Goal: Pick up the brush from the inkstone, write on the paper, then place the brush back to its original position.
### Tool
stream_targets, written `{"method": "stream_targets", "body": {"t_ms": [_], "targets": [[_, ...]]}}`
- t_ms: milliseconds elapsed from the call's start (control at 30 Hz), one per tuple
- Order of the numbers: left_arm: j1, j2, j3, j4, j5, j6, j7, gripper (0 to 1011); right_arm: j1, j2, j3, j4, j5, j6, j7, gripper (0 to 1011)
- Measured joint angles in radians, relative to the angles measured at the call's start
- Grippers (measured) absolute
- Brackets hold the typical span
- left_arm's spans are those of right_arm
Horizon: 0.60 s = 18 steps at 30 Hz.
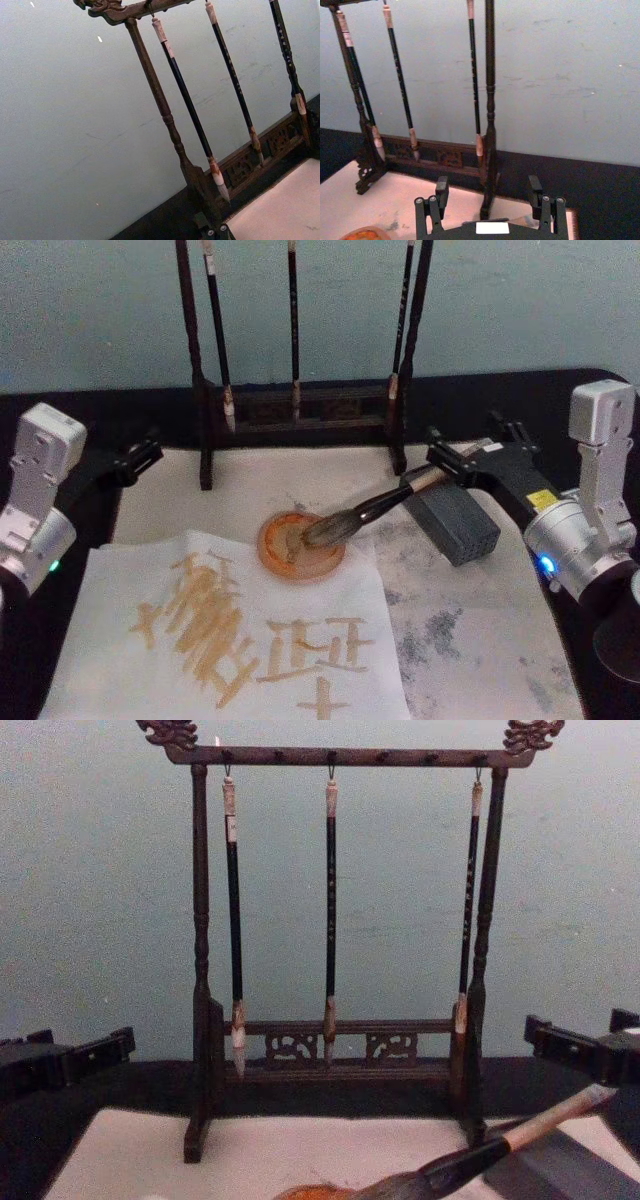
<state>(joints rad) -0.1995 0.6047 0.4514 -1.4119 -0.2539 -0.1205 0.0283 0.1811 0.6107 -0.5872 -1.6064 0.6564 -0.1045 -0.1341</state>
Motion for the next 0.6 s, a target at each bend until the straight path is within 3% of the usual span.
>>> {"method": "stream_targets", "body": {"t_ms": [200, 600], "targets": [[0.0, 0.0, 0.0, 0.0, 0.0, 0.0, 0.0, 1002, -0.009, -0.002, 0.018, 0.008, -0.006, -0.015, 0.015, 1008], [0.0, 0.0, 0.0, 0.0, 0.0, 0.0, 0.0, 1002, -0.009, -0.001, 0.017, 0.007, -0.004, -0.014, 0.014, 1008]]}}
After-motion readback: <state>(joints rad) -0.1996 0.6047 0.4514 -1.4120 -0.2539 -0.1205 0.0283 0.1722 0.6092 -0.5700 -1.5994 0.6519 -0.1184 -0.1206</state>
